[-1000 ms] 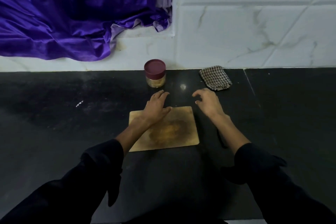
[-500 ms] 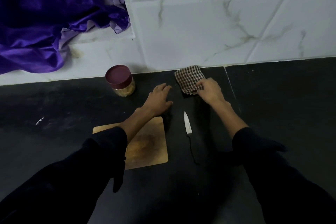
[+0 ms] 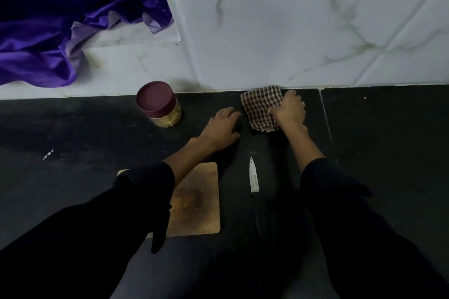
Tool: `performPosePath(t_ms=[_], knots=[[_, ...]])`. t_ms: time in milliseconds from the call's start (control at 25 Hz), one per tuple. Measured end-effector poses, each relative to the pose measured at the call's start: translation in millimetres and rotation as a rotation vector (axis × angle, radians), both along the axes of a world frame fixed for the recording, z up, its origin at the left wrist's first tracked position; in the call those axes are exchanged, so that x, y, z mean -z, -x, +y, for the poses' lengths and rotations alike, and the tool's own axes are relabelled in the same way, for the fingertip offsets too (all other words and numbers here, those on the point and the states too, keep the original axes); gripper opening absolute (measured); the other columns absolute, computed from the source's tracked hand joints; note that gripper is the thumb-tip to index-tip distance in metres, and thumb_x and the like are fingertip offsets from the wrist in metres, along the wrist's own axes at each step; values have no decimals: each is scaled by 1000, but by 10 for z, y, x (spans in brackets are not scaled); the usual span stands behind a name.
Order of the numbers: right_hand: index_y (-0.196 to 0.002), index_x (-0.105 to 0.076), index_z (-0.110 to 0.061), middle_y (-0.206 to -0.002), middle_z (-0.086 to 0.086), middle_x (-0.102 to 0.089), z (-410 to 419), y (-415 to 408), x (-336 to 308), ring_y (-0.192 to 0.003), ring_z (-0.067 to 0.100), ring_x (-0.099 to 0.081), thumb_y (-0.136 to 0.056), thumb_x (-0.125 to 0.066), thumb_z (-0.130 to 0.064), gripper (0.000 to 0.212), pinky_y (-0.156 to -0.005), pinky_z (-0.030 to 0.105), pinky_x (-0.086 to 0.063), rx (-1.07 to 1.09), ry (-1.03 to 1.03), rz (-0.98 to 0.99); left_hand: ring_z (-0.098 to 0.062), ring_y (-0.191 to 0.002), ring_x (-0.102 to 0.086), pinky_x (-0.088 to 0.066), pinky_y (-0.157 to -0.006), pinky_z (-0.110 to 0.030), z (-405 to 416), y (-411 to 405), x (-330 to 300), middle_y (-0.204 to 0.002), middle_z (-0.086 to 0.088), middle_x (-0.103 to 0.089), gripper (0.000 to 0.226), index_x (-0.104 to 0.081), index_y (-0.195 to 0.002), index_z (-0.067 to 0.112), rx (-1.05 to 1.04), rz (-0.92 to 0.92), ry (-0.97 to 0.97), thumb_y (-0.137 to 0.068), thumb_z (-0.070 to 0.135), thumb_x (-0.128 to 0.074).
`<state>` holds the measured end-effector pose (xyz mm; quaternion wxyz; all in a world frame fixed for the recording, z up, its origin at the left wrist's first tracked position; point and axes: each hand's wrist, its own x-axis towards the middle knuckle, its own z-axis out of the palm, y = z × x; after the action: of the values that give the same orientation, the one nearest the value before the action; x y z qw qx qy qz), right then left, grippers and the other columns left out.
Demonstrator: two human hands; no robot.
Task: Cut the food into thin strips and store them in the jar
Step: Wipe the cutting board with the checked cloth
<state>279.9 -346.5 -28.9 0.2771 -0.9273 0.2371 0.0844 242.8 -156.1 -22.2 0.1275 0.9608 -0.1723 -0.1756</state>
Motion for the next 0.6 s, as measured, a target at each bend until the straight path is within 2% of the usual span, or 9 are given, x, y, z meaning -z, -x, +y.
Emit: performPosePath(t_ms=[160,320,480,520,600], knots=[[-110,-63,3,-114,18,-66,-12,11,-121,-100,31,-65,-82,-72,-6,30,-89,44,-56,117,-442,31,-28,-144,-14,-26,-114,-48,1,92,-31,-156,-11,-17,66,-27,-147,17,37,-5,-7,-90,25,-61],[-122,-57,1,-121,19,-63,194,356,-353,-105,32,-64,-88,-63,-1,35,-88,43,-55,175,-721,-35,-27,-143,-18,-27,-114,-45,163,305,-203,-155,-10,-20,65,-28,-146,18,61,-47,15,-90,26,-60],[-123,-56,-2,-111,12,-65,488,884,-696,-90,21,-66,-87,-62,7,37,-64,27,-55,164,-970,-129,-25,-138,-29,-34,-110,-43,504,771,-334,-149,-8,-31,60,-36,-142,18,72,-85,87,-88,26,-62],[-123,-56,-2,-108,11,-66,580,1023,-763,-88,20,-67,-85,-64,9,40,-62,27,-54,153,-1005,-131,-25,-136,-31,-35,-109,-43,633,893,-361,-147,-8,-34,59,-38,-141,19,73,-86,101,-88,25,-63],[-125,-54,-1,-111,12,-67,791,1269,-836,-93,24,-68,-80,-68,11,49,-69,34,-57,125,-1036,-86,-24,-133,-35,-37,-107,-43,924,1118,-399,-145,-7,-37,56,-40,-140,20,56,-72,134,-88,24,-62]])
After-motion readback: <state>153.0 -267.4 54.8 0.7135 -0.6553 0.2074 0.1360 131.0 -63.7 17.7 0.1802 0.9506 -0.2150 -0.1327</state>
